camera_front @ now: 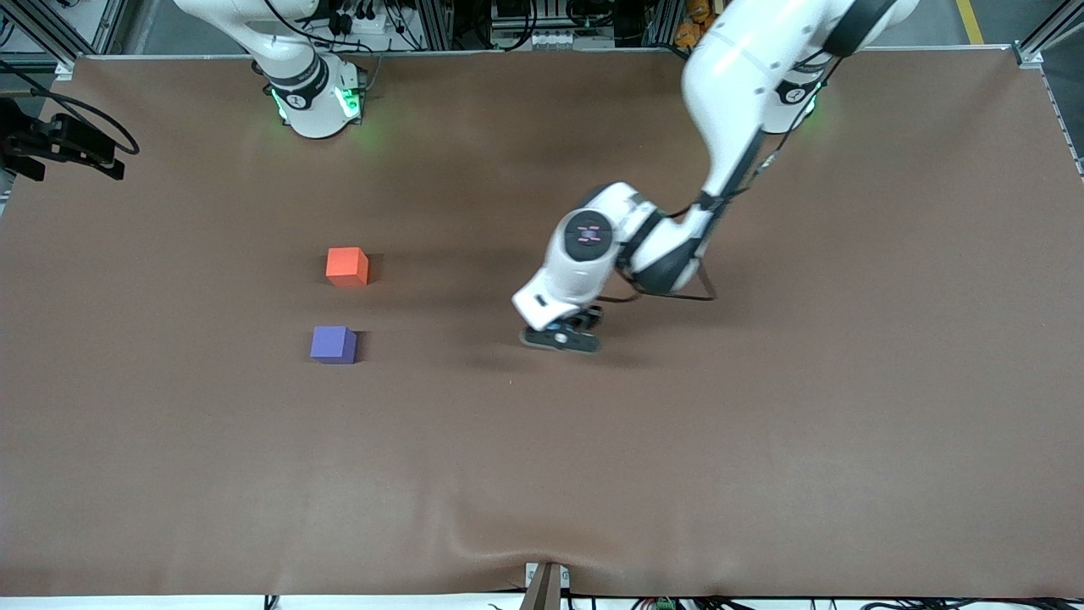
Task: Place blue block between orange and purple blocks
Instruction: 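Carry the blue block with the left gripper toward the table middle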
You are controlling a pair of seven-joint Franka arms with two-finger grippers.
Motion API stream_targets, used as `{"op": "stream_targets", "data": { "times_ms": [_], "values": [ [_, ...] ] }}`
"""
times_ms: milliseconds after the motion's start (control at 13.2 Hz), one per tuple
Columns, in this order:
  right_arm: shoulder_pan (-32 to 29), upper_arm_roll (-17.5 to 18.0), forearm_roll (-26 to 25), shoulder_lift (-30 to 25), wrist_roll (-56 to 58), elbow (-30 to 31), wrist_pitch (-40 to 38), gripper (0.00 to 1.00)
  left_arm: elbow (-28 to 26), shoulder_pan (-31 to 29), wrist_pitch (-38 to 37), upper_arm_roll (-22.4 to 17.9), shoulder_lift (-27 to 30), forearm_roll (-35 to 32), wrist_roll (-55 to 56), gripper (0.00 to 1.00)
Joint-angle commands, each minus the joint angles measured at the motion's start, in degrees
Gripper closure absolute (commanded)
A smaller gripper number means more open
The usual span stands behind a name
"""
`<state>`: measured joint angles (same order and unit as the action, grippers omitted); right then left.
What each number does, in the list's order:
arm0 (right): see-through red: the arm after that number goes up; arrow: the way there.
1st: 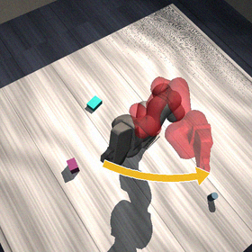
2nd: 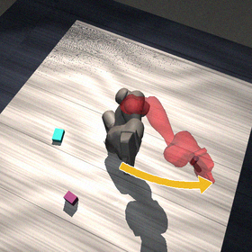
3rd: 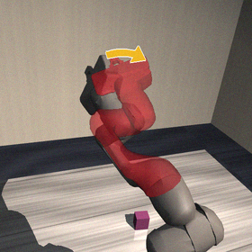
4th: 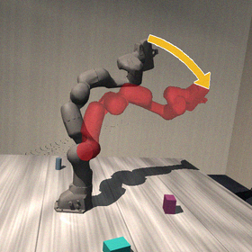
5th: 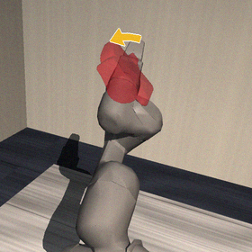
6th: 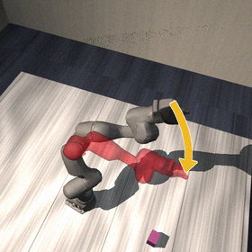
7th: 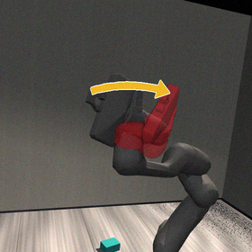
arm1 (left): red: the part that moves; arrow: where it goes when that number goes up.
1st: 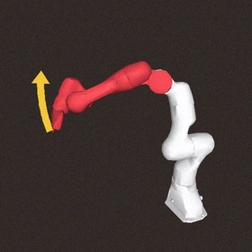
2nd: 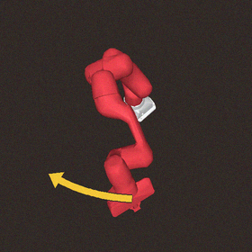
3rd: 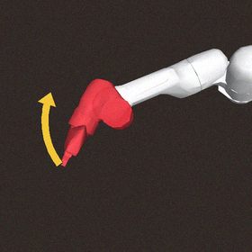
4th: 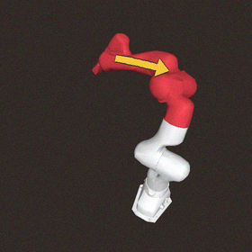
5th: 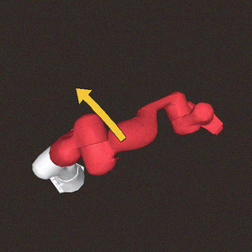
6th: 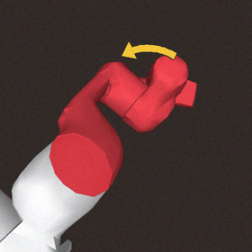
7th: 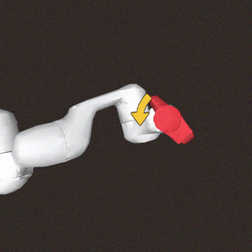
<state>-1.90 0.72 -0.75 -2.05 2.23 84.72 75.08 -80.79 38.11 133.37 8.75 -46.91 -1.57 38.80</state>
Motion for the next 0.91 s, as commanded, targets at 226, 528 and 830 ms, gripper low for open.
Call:
{"op": "stream_targets", "data": {
  "times_ms": [226, 528, 830],
  "values": [
    [0.4, 0.69, -0.39, 1.52, -0.12, -1.75, 0.15, 0.0, 6.35, 3.98, -2.68, -1.19, -4.34, 1.31, 9.86, 0.01],
    [2.34, 0.77, -1.09, 5.63, 0.32, -1.75, 3.91, 0.0, 6.52, 3.2, -15.74, -1.11, 2.84, 0.96, 10.33, 0.0],
    [3.82, 0.95, -0.57, 13.03, 0.06, -1.05, 12.95, 0.0, 5.82, -3.9, -31.02, -2.6, 16.47, -0.1, 9.81, 0.0]
  ]
}}
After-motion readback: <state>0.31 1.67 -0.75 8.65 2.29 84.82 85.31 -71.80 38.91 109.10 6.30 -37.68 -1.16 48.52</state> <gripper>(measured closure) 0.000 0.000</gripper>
